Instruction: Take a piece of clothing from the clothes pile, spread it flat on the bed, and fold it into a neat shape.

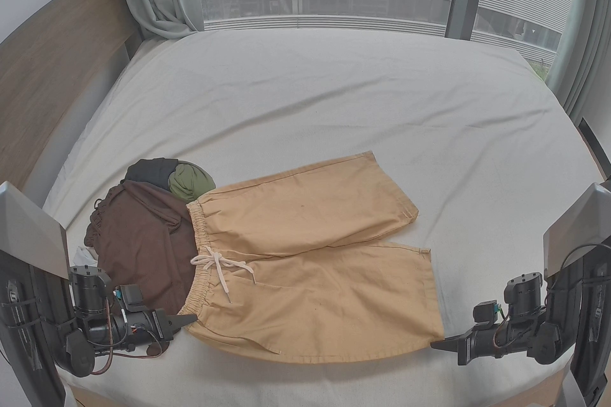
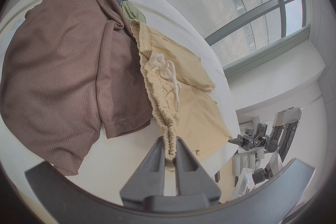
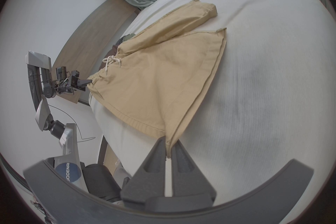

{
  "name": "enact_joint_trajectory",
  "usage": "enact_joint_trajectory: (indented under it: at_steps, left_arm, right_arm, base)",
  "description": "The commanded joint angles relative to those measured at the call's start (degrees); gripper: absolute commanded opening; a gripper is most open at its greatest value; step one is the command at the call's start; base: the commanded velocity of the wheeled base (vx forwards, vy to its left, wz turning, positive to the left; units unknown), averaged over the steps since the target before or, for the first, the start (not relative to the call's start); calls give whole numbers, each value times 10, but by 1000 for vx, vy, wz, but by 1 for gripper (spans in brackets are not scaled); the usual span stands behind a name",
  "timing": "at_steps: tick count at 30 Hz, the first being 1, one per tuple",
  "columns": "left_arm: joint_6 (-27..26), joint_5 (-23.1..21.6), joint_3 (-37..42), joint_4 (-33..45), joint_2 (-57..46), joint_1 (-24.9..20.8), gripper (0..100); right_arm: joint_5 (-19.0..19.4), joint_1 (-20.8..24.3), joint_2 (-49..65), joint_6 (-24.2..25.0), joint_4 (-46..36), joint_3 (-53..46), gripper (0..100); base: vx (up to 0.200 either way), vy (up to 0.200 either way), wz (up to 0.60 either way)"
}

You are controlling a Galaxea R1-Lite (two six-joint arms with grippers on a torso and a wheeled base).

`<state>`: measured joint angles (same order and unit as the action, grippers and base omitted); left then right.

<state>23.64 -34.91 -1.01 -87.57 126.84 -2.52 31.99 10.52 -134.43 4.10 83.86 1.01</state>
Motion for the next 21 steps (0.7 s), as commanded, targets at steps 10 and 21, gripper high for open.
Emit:
enact_joint_trajectory:
  at_steps: [10,21]
  left_arm:
    - [-52,0,8,39,31,2,0]
    - [-81,-11,7,47,29,9,0]
  right_arm:
    - [0,-6,46,-22,-79,-10,0]
    - [0,-5,45,-23,-54,-10,0]
  base:
    - [0,0,0]
    - [0,0,0]
